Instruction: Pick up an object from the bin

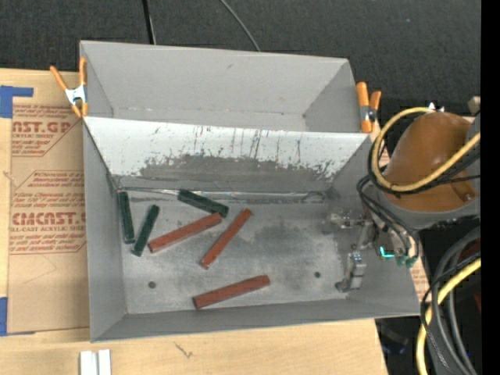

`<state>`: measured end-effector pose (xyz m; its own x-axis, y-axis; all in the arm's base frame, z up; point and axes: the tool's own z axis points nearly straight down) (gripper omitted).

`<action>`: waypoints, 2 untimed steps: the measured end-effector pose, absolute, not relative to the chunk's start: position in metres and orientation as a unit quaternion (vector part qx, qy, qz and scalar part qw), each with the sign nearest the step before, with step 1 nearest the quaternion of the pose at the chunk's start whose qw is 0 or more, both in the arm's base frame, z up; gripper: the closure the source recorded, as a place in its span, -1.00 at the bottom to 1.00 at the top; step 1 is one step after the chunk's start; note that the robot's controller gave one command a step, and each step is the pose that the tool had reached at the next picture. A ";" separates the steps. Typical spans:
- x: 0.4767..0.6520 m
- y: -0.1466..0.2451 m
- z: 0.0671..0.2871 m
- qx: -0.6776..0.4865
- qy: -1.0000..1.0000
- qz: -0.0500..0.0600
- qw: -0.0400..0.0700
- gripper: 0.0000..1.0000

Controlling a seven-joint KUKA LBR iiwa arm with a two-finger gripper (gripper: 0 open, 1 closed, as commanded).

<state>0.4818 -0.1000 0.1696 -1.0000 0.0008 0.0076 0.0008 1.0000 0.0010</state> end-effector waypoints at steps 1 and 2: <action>0.484 -0.100 0.174 0.000 -1.000 0.000 0.000 -1.00; 0.529 -0.068 0.131 0.016 -1.000 0.001 -0.005 -1.00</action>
Offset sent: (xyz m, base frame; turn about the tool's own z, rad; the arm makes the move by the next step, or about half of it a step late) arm 0.0631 0.0472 -0.0622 -0.0504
